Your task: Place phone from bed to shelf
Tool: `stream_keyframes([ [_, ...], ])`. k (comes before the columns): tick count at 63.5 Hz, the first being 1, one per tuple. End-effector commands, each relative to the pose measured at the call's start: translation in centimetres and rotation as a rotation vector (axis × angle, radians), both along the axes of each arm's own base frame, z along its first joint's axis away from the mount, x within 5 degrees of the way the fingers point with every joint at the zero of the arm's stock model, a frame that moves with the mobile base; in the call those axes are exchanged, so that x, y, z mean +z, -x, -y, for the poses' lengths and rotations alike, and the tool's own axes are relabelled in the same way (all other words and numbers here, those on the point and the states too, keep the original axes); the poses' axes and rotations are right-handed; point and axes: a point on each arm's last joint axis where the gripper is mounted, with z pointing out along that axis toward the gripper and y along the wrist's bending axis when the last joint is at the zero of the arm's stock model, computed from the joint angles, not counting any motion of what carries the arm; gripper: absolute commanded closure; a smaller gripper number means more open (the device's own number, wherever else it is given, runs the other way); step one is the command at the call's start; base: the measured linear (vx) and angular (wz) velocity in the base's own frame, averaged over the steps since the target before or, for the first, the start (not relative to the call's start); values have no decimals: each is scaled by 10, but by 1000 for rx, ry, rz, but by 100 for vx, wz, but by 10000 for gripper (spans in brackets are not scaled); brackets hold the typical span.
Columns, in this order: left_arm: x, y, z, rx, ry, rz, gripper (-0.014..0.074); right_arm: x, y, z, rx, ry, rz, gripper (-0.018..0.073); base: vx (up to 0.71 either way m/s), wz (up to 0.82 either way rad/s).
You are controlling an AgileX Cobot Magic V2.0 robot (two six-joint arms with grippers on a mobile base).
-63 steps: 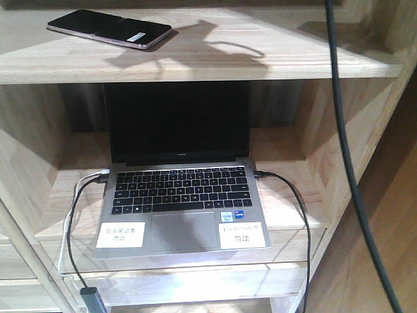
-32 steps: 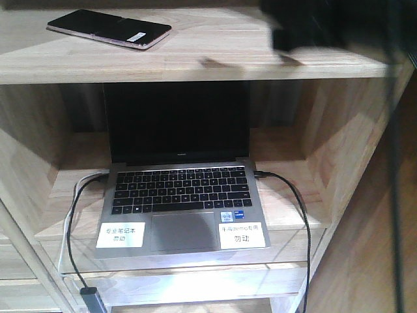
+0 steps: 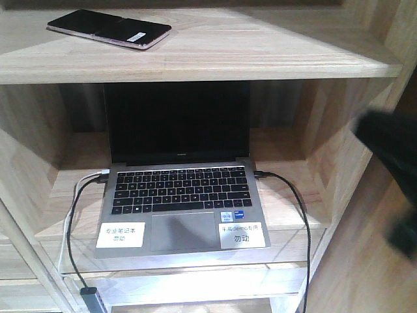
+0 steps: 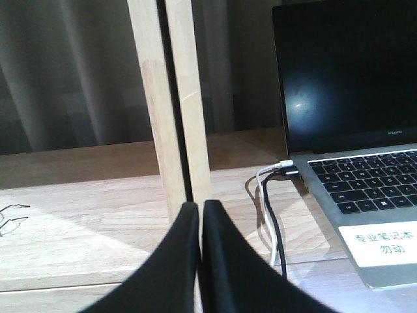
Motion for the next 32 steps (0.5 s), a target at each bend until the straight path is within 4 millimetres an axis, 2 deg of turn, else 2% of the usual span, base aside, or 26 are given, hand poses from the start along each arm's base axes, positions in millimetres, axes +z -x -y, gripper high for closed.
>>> stream_keyframes([
  [1,16,1,0,-4,4,108,596,23,13,0,52,-98,1,560,0,0],
  [32,16,1,0,-4,4,108,596,23,13,0,52,-98,1,560,0,0],
])
